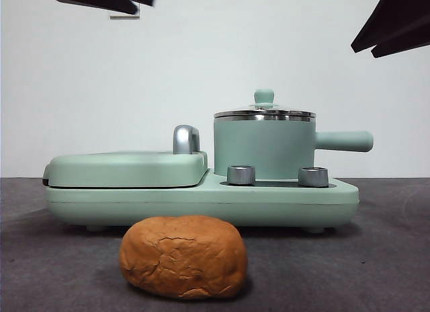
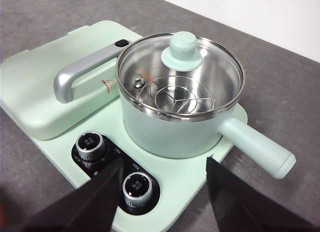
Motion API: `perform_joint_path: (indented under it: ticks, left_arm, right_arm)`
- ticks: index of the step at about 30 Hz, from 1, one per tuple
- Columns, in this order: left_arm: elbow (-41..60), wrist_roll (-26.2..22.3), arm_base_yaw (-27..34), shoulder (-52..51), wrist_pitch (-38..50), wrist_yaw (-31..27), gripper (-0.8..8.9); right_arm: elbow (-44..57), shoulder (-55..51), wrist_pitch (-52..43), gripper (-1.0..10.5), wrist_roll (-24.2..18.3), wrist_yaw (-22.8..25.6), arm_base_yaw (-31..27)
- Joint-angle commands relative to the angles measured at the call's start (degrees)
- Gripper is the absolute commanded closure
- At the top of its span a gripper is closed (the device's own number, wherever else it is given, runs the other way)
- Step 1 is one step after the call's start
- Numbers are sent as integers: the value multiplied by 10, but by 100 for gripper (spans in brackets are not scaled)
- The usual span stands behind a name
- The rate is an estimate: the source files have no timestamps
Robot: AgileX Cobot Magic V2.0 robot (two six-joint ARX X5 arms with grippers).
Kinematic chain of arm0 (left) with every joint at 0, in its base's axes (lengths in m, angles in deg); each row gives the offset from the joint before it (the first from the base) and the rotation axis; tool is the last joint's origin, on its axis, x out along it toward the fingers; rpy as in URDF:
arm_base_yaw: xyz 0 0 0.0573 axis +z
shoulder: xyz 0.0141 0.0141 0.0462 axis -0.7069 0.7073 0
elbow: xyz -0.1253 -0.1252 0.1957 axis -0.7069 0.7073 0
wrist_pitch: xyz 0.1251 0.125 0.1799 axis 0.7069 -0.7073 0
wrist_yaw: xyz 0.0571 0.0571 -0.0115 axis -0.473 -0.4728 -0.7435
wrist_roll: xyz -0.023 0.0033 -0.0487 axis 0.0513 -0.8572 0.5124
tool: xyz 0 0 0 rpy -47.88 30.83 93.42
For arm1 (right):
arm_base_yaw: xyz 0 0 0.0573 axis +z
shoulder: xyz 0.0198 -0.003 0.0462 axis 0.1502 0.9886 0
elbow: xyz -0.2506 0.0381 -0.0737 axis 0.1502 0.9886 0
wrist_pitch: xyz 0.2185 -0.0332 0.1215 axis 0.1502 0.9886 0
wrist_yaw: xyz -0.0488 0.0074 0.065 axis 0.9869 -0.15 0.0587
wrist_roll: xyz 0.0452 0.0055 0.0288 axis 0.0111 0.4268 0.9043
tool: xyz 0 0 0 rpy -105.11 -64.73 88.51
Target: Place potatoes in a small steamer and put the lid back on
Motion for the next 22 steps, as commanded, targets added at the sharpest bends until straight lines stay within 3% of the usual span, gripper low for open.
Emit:
perform_joint_path:
  ticks: [1, 8, 12, 22]
  left_arm:
    - [-11, 27, -13, 40, 43, -12, 537]
    - [-45, 114, -33, 153, 136, -12, 537]
    - [-98, 117, -49, 220, 135, -12, 537]
    - [-236, 116, -86, 361, 125, -14, 537]
  right_arm:
    - [-11, 4, -4, 681, -1, -1, 2]
    - [-11, 4, -18, 681, 13, -1, 3]
    - [-11, 4, -33, 681, 32, -5, 3]
    - [-11, 4, -34, 681, 32, -5, 3]
